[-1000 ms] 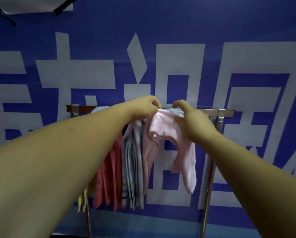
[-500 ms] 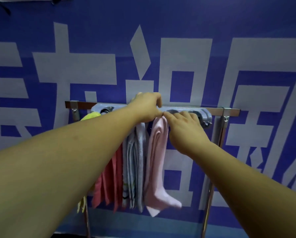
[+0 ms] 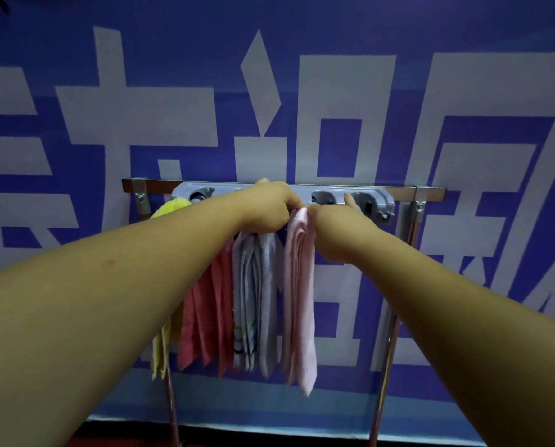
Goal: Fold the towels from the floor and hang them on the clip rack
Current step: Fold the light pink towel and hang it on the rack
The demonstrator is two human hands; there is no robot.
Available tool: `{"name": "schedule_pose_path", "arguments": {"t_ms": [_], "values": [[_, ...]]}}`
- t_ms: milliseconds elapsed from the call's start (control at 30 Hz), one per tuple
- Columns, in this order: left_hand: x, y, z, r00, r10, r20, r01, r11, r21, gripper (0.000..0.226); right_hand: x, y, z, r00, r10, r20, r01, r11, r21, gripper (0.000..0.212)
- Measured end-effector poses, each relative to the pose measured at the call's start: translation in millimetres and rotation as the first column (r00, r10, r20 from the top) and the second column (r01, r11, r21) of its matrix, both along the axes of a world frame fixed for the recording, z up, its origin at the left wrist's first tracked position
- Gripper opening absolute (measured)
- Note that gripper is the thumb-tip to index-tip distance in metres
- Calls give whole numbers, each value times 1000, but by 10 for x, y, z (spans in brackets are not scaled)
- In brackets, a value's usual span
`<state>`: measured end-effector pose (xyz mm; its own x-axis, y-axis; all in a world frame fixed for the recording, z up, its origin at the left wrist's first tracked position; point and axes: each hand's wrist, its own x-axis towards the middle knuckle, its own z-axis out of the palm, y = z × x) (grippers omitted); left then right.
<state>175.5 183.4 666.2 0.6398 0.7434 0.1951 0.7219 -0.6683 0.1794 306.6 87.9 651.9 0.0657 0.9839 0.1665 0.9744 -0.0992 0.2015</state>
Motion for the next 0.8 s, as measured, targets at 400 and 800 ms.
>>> {"name": "schedule_pose_path", "arguments": {"t_ms": [400, 800], "values": [[-192, -345, -162, 987, 153, -39, -142, 968, 205, 59, 105, -333, -140, 987, 31, -157, -3, 984, 179, 58], [-991, -1787, 272, 975, 194, -109, -172, 969, 179, 81, -105, -1846, 194, 967, -194, -165, 210, 974, 85, 54]]}}
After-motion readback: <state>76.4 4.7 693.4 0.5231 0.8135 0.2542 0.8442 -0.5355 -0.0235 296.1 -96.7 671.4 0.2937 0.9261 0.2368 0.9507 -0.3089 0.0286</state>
